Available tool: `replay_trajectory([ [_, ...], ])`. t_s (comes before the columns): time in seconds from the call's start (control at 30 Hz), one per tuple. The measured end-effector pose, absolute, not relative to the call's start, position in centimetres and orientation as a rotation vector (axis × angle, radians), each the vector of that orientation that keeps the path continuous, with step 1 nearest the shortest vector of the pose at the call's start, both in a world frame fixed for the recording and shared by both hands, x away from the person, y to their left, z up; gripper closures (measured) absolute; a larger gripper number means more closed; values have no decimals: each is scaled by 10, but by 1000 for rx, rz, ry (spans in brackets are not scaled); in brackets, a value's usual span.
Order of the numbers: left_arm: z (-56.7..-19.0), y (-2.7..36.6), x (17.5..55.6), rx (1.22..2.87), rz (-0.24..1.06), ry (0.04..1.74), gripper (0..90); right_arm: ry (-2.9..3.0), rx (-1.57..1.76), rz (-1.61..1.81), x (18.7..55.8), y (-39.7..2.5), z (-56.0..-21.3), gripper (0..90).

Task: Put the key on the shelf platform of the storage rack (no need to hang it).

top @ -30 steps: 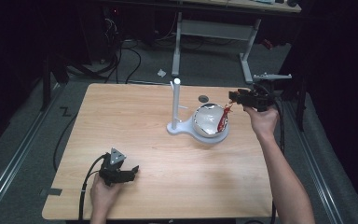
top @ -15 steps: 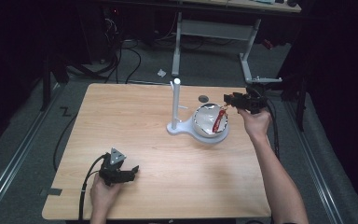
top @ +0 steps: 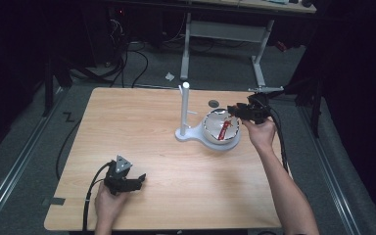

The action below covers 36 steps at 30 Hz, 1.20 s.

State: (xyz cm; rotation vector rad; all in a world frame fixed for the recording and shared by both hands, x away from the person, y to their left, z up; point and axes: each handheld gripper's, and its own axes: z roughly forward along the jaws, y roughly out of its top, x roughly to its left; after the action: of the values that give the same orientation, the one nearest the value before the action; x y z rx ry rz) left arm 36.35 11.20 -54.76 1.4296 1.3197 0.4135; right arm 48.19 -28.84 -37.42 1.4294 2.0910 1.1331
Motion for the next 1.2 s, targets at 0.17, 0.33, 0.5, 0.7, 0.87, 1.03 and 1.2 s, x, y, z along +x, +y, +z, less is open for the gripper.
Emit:
replay_trajectory([
  [0.17,-548,112,364,1428,412,1319,209,2099,1428,1140,482,-285,-378,524],
  [0.33,-548,112,364,1429,414,1320,210,2107,1439,1147,483,-282,-385,523],
  [0.5,-548,112,364,1429,414,1320,210,2111,1443,1156,483,-279,-389,523],
  [0.7,-548,112,364,1429,413,1320,210,2123,1449,1160,484,-277,-399,523],
  [0.87,-548,112,364,1427,412,1320,210,2130,1461,1161,485,-276,-407,523],
  [1.03,-548,112,363,1429,413,1320,209,2139,1457,1155,487,-272,-411,522],
  [1.2,-548,112,364,1427,412,1320,210,2148,1458,1152,488,-269,-415,522],
])
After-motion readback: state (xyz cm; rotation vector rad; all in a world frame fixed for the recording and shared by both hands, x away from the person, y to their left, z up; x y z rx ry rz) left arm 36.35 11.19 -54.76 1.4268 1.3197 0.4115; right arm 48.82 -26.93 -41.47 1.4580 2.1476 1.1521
